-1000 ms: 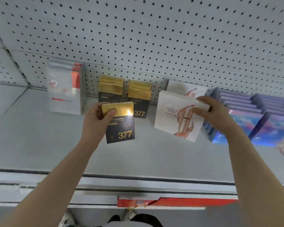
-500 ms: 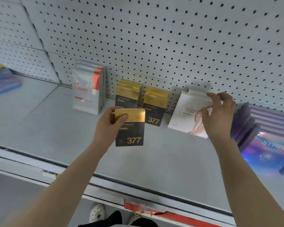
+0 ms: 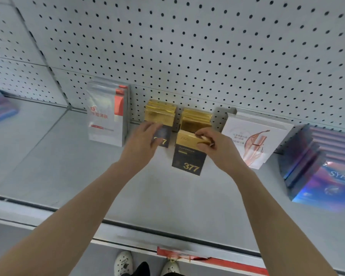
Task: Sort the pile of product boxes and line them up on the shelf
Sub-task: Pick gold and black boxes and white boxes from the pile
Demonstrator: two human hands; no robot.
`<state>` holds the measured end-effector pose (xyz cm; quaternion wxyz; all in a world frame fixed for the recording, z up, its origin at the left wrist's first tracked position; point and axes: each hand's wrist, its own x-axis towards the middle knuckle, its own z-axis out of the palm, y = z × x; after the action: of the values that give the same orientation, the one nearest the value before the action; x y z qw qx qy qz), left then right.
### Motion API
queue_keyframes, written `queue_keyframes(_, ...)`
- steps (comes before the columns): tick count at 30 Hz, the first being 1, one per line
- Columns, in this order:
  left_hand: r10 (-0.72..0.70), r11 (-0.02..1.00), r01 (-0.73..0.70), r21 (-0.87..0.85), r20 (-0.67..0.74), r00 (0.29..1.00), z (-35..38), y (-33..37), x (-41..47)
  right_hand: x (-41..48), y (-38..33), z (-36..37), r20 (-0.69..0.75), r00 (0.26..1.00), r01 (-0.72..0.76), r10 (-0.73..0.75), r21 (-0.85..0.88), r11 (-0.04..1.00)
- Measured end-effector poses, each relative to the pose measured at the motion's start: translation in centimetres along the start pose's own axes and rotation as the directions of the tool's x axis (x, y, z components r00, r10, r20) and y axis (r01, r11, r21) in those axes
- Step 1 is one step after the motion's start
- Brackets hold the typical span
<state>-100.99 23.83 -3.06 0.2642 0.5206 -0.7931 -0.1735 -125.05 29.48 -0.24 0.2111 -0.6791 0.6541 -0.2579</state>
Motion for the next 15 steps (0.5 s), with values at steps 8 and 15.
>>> queue_keyframes(8,0.198,0.861,-0.228,0.455,0.113,0.974,1.1,-1.4,3.9,2.3,1.2,2.8,-0.237,0.960,0.043,-0.149,-0.404,0.914)
queue_keyframes(15,0.205,0.866,-0.241,0.439,0.130,0.970,0.8,-1.4,3.9,2.6,1.1,4.7,-0.316,0.935,-0.039,-0.160,-0.540,0.841)
